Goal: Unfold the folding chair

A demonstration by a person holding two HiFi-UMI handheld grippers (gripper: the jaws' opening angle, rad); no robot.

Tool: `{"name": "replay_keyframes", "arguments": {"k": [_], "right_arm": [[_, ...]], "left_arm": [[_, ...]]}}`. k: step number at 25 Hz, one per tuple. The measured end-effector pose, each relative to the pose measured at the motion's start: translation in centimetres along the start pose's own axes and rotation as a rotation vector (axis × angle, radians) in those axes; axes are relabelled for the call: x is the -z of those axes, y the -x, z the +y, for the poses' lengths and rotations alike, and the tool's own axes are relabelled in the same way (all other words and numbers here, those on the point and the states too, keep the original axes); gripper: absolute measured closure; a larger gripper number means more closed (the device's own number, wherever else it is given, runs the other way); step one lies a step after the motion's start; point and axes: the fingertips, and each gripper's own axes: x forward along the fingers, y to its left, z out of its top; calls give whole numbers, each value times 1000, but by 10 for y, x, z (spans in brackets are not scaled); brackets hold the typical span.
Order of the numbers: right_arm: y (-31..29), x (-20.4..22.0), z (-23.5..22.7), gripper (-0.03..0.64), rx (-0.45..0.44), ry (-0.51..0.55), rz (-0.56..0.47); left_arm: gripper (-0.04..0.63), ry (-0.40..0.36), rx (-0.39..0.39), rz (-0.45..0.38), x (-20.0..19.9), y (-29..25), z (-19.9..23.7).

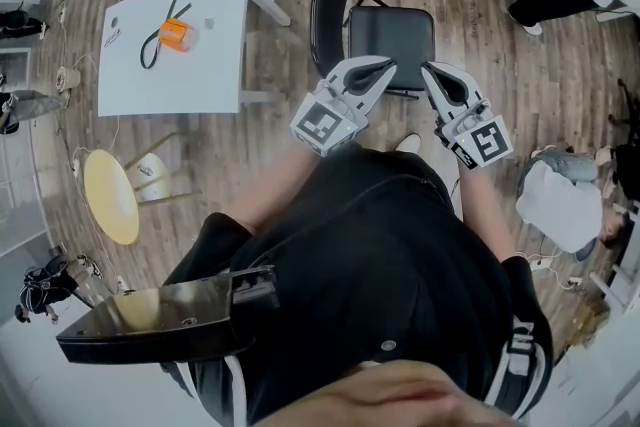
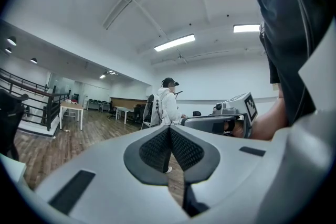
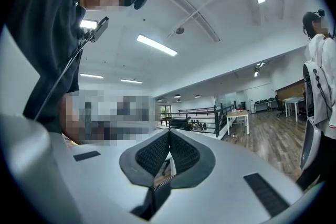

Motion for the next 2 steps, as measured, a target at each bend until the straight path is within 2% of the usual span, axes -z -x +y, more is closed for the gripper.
{"name": "replay_keyframes", "arguments": {"k": [2], "right_arm": [[-1, -1, -2, 609, -3, -2, 0]], "left_arm": [[591, 0, 0, 1, -1, -2, 2]]}}
